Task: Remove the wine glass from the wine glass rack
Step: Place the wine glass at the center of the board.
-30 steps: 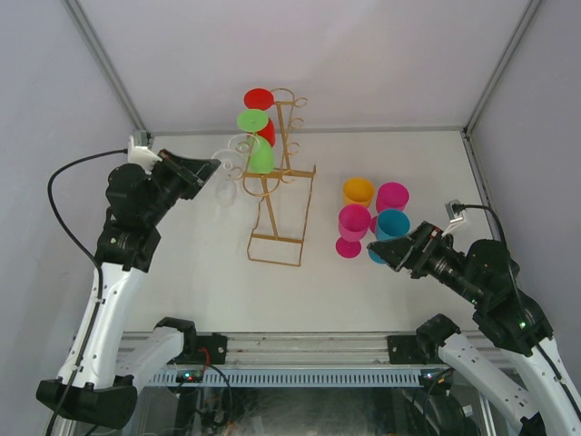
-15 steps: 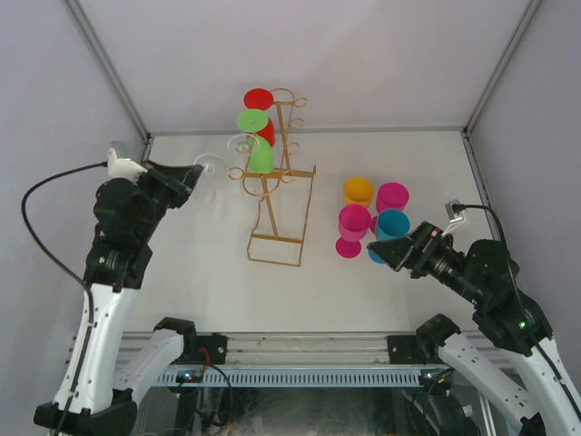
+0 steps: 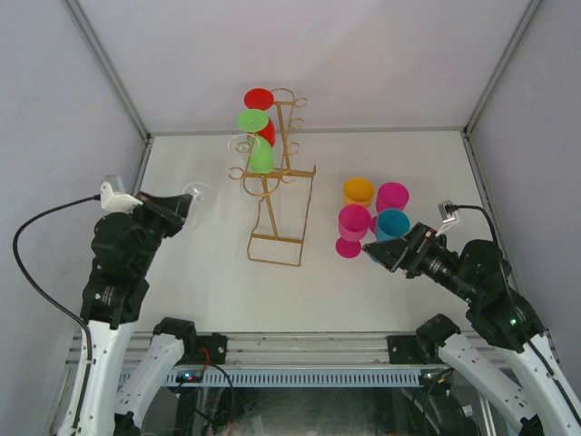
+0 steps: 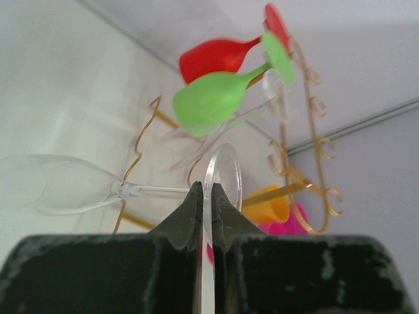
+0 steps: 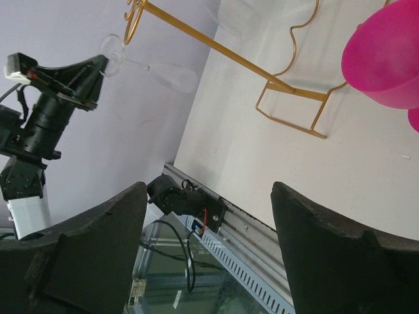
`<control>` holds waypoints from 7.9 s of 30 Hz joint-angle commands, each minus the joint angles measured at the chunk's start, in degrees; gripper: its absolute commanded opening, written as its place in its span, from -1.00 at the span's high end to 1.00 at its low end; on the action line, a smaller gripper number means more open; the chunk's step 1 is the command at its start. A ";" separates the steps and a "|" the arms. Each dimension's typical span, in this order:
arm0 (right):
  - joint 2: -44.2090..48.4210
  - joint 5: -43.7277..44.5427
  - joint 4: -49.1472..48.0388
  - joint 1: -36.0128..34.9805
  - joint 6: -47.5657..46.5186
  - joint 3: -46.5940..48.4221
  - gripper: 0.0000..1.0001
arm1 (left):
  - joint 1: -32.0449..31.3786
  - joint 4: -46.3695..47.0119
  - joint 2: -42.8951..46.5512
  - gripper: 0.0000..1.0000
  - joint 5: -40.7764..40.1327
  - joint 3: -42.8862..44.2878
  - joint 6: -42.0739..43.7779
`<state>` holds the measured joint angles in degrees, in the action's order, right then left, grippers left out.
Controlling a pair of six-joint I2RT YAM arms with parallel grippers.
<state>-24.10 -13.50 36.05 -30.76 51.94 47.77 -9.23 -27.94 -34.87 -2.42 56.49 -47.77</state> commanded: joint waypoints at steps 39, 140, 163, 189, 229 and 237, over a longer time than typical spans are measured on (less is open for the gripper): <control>-12.20 -10.41 -24.13 -13.32 5.87 -8.48 -0.31 | -47.33 19.75 -2.73 0.99 9.07 -16.03 -3.12; -16.07 -12.80 -34.17 -20.22 2.64 -8.25 1.00 | -51.23 36.05 -6.18 0.74 15.50 -23.15 -10.54; -8.18 0.91 -14.25 -9.65 -4.44 0.15 -0.05 | -53.00 16.20 -0.35 1.00 26.02 -19.07 21.81; -17.22 -19.97 -9.13 4.04 -2.96 0.14 -0.15 | -66.80 17.05 4.49 1.00 33.71 -22.83 46.49; -28.73 -52.10 -23.80 0.44 -0.84 -2.43 0.07 | -67.32 12.04 13.99 1.00 32.83 -21.74 52.16; -27.47 -56.30 -29.19 -0.61 2.33 -2.45 0.26 | -67.32 8.61 11.68 1.00 31.40 -21.36 52.47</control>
<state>-52.97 -65.58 12.03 -30.04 52.75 45.12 -76.82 -19.92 -21.69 32.03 32.75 3.22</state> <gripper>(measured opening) 0.393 0.098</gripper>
